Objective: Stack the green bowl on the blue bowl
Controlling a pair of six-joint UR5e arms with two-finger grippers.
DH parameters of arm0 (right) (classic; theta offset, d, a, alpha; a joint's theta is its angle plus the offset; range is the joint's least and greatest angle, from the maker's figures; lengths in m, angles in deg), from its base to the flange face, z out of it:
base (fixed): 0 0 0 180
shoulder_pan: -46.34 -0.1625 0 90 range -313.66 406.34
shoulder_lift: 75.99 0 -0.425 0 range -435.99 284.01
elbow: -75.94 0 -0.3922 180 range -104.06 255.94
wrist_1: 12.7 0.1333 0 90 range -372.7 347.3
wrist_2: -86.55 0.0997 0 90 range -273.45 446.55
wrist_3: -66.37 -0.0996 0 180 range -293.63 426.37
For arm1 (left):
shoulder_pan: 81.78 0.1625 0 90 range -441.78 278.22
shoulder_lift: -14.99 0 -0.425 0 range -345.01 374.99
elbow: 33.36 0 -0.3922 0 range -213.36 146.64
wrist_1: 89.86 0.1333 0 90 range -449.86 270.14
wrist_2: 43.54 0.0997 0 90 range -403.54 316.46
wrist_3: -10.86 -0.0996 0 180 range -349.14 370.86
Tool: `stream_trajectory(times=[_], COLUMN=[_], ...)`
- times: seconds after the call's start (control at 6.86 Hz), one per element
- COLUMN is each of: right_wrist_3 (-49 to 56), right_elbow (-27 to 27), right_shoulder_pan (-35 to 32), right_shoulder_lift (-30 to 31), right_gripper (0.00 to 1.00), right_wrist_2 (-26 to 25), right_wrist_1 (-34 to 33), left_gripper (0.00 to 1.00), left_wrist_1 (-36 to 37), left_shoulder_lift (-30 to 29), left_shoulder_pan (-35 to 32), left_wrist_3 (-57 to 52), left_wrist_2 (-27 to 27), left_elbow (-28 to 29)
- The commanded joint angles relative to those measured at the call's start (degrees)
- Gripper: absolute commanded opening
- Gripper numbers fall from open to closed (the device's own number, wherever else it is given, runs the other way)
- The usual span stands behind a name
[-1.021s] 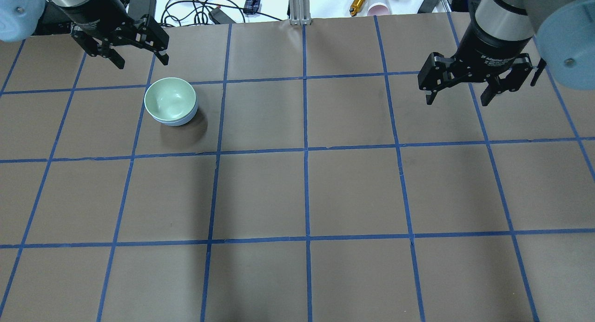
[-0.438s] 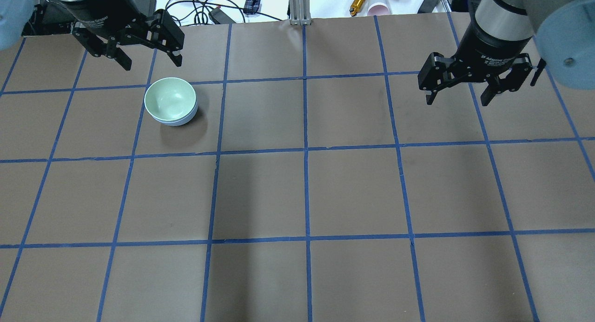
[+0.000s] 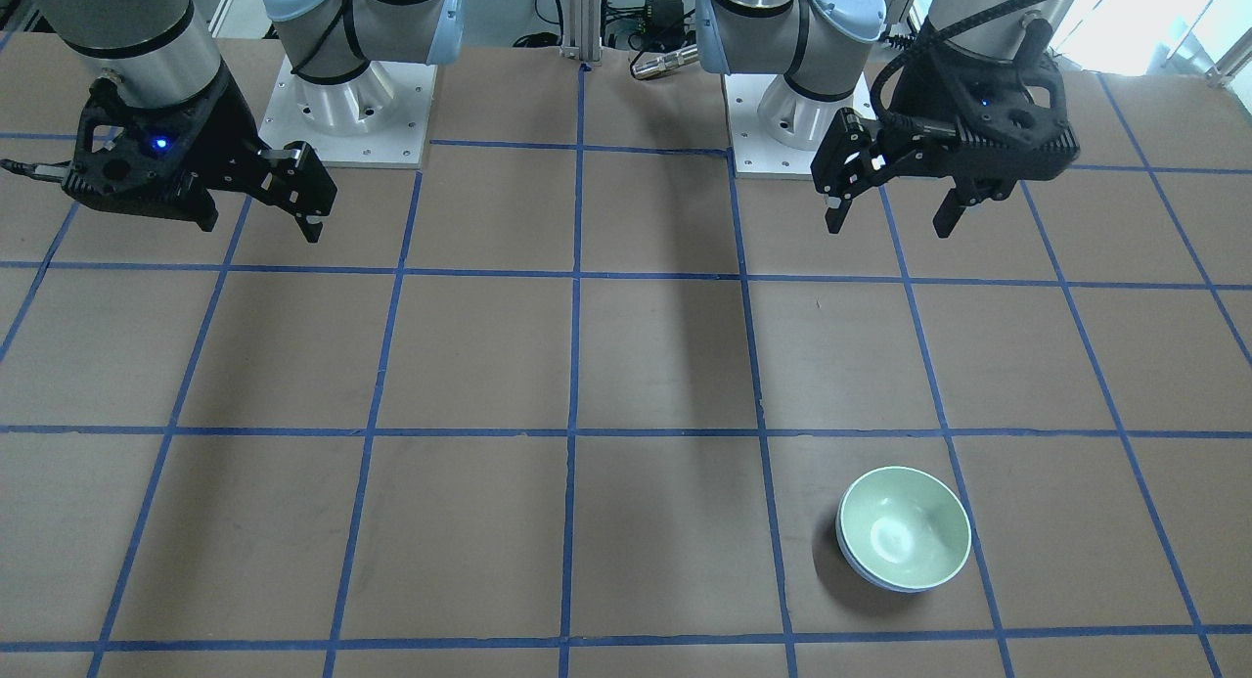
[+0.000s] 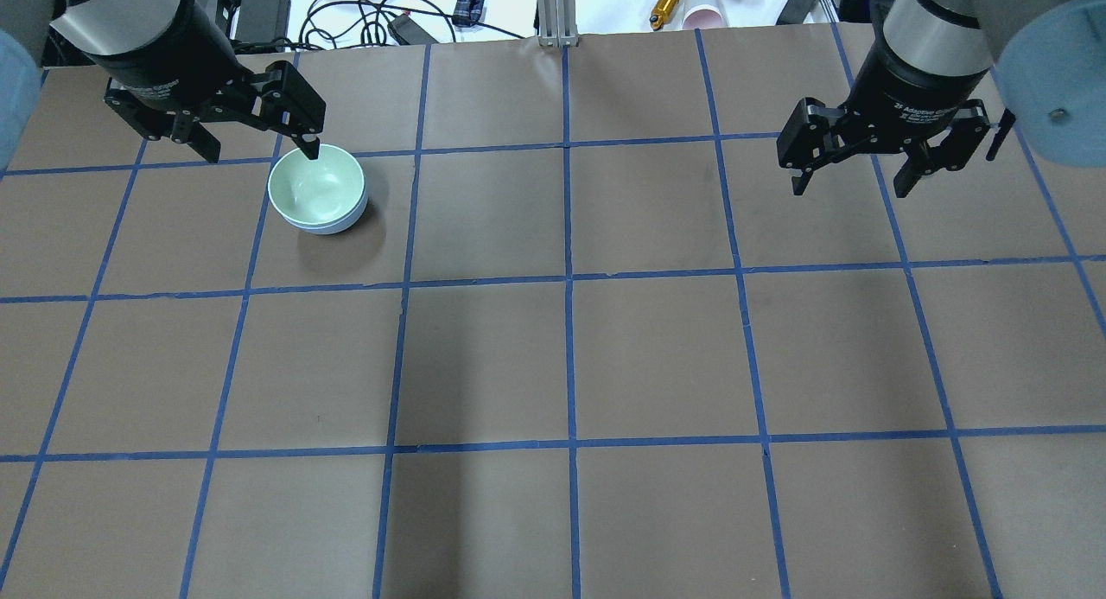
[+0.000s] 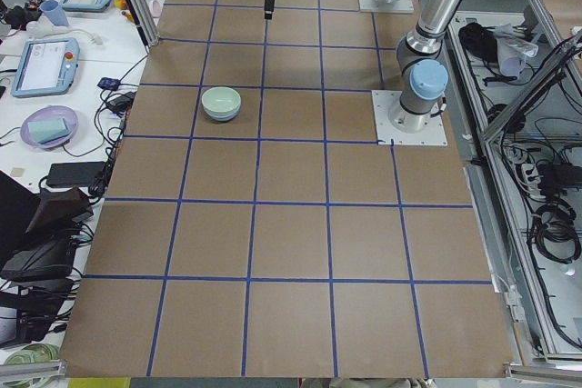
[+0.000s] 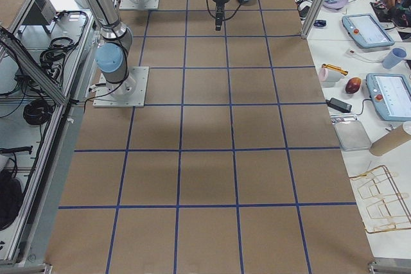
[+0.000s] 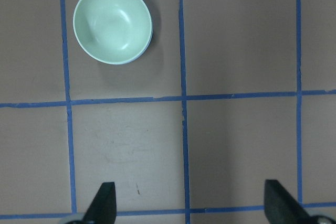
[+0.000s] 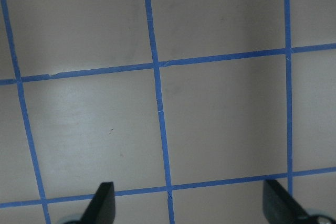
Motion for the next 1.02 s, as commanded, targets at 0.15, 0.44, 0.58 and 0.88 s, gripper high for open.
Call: stream_trajectory(times=[0.15,0.44,0.58,0.88], right_wrist_3=[0.0,0.0,0.0,0.0], right_elbow=[0.0,0.0,0.0,0.0], right_shoulder_pan=[0.0,0.0,0.0,0.0], right_shoulder_lift=[0.0,0.0,0.0,0.0], right_gripper=[1.0,1.0,1.0,1.0], right_wrist_2=[0.0,0.0,0.0,0.0], right_wrist_1=[0.0,0.0,0.0,0.0], left_gripper=[1.0,1.0,1.0,1.0], left_wrist_1=[0.6,-1.0,-1.0,-1.0], left_shoulder_lift=[0.1,0.2,0.2,0.4], left_shoulder_pan=[-0.5,-0.5,-0.5,-0.5], left_wrist_3=[0.1,0.1,0.1,0.1], left_wrist_2=[0.3,0.4,0.4,0.4], left_elbow=[-0.1,0.0,0.0,-0.1])
